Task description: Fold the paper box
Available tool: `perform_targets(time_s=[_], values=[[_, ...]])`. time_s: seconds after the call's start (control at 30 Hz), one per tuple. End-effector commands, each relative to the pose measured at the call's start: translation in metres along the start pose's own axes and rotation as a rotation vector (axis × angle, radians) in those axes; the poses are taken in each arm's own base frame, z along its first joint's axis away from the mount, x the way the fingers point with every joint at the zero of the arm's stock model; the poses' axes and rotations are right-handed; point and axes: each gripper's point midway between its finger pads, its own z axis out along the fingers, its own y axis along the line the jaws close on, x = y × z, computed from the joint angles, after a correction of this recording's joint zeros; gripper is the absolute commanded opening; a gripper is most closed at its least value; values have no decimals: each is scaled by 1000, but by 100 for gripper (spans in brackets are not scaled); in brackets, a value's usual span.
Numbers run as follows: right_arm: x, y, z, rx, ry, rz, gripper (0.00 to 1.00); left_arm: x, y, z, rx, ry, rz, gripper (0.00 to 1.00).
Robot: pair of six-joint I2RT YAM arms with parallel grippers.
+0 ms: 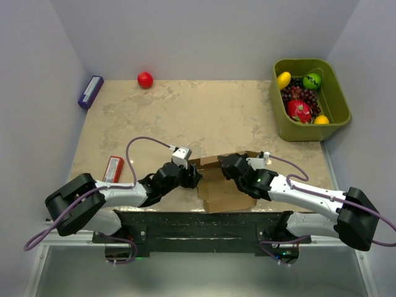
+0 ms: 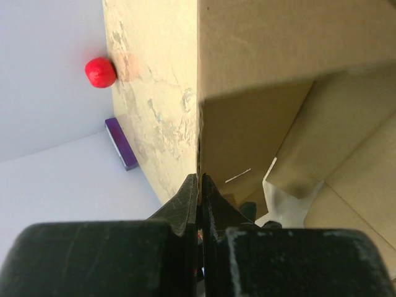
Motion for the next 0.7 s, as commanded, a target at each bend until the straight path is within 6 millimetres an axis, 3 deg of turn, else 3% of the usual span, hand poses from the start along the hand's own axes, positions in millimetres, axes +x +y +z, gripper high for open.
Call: perform_targets(time_s=[0.0,0.33,0.67], values=[[1,18,-4,-39,-4,57,0,8,13,9,-71,34,-61,59],[7,16,-1,-33,17,50,0,12,5,24,-38,33,-100,59],[11,12,2,-18,24,41,0,6,-3,31,-13,17,-133,35]])
